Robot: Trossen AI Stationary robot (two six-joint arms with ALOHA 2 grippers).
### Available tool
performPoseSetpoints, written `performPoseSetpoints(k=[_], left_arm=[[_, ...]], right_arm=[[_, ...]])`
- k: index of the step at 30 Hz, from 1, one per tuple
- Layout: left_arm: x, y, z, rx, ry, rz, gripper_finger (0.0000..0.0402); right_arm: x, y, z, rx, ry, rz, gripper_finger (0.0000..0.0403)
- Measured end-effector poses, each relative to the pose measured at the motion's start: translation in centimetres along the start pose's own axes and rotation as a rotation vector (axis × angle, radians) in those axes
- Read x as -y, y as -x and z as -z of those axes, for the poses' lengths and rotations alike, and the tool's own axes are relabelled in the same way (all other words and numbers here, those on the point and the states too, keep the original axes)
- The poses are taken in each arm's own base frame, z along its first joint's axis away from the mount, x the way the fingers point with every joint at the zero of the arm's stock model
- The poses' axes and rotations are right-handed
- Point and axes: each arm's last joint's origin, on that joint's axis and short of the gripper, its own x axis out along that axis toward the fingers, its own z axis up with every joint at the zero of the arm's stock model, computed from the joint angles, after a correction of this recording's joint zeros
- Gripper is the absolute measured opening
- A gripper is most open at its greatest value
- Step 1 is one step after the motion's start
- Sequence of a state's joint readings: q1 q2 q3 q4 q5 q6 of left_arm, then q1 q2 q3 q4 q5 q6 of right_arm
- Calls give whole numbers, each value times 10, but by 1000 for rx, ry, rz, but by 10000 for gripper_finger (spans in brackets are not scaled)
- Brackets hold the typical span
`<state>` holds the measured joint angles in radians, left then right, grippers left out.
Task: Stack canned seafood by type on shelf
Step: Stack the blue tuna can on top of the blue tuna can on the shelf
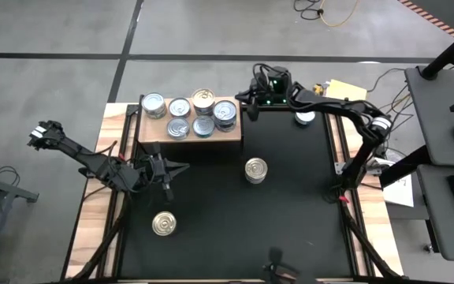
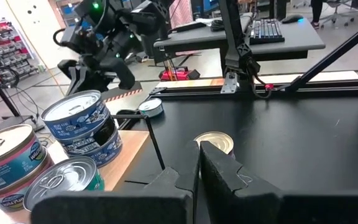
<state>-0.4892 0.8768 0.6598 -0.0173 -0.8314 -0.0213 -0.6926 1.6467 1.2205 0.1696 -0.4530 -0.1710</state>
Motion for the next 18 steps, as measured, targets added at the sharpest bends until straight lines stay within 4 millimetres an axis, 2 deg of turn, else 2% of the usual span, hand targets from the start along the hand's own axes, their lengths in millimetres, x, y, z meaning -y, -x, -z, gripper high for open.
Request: performPoseSetpoints(k=[7, 18], left_arm=[[0, 0, 0, 0, -10, 0, 0], [1, -1, 1, -6, -20, 0, 0]], right_arm=[[-8, -6, 2, 4, 10, -94, 9], [-21, -11, 0, 5, 26, -130, 9]])
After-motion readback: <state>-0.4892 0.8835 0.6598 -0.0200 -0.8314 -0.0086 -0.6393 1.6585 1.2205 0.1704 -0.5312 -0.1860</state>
